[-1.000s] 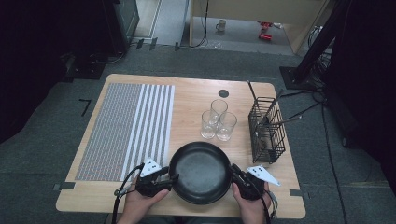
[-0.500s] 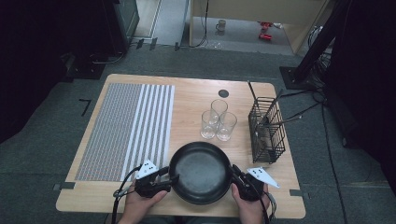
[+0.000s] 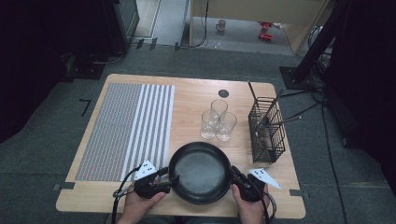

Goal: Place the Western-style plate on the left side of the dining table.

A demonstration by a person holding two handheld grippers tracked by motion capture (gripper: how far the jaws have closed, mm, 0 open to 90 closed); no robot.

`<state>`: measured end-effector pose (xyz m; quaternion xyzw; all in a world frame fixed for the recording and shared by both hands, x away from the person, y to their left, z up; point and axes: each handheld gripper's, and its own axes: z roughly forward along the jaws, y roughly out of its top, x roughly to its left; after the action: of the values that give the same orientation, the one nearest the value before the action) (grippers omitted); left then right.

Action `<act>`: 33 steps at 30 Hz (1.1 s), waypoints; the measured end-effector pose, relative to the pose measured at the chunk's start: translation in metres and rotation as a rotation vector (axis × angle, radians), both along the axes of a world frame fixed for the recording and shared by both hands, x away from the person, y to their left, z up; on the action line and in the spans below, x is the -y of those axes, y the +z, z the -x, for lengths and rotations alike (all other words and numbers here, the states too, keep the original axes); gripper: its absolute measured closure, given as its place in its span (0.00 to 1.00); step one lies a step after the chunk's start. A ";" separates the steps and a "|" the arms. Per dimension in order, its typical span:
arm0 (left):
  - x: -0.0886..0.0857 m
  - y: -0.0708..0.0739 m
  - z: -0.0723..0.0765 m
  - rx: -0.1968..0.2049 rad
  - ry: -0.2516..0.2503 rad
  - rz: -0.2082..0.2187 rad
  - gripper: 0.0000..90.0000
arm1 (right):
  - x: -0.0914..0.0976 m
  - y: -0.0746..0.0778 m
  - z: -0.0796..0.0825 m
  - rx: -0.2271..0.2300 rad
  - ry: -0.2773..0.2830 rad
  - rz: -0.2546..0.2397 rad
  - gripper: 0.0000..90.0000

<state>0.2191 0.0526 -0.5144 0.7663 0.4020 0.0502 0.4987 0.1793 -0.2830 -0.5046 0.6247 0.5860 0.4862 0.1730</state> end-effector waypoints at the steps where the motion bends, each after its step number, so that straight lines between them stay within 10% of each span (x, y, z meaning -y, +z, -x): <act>1: 0.000 0.000 0.000 0.000 0.000 -0.001 0.47 | 0.000 0.000 0.000 -0.001 0.000 -0.002 0.89; 8: 0.001 0.000 0.004 0.045 0.016 -0.007 0.50 | -0.001 0.000 0.001 -0.003 -0.003 0.000 0.89; 33: -0.004 0.000 0.001 0.009 0.000 0.038 0.49 | -0.011 0.000 0.001 -0.018 0.039 0.000 0.88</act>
<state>0.2181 0.0565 -0.5141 0.7563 0.4006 0.0461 0.5151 0.1778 -0.2722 -0.5048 0.6174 0.5997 0.4838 0.1584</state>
